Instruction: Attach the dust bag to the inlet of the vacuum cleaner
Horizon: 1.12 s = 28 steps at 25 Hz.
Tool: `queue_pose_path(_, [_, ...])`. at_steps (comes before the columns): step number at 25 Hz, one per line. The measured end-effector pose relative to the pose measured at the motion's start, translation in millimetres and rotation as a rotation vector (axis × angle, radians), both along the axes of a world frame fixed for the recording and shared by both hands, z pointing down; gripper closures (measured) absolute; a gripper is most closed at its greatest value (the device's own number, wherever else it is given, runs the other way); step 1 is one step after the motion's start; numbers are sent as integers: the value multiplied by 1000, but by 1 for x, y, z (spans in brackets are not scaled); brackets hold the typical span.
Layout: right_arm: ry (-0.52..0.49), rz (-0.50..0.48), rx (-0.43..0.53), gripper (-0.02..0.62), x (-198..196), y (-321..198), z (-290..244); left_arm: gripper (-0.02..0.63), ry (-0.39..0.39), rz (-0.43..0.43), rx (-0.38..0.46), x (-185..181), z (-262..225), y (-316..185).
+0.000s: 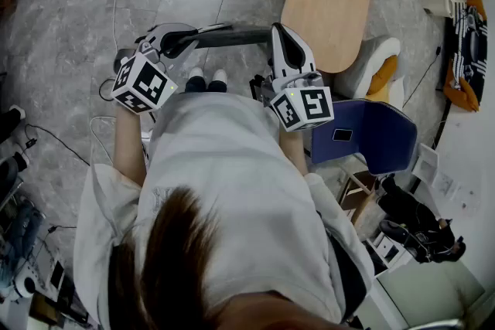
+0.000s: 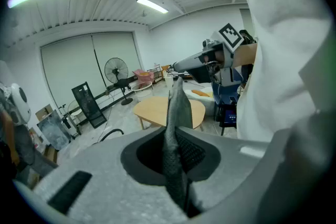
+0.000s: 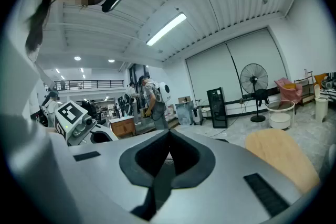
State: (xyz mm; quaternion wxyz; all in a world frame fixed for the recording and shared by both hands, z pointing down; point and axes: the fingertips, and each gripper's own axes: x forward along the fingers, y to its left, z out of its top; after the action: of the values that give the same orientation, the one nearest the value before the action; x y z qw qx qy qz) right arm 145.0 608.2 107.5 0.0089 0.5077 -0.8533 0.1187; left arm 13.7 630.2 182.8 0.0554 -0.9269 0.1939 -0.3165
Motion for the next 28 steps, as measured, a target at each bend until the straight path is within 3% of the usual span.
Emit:
queue_pose_path(12, [-21,-5,9,595,22,15,-1,568,-5,-36,26,19,-4,11])
queue_pose_path(19, [-46,-60,60,594,37,27,-5,568,5,-70,28,35,-2,24])
queue_pose_path(28, [-59,-80,40,594,25,15,-2,568,7,-86,19,26,-1,12])
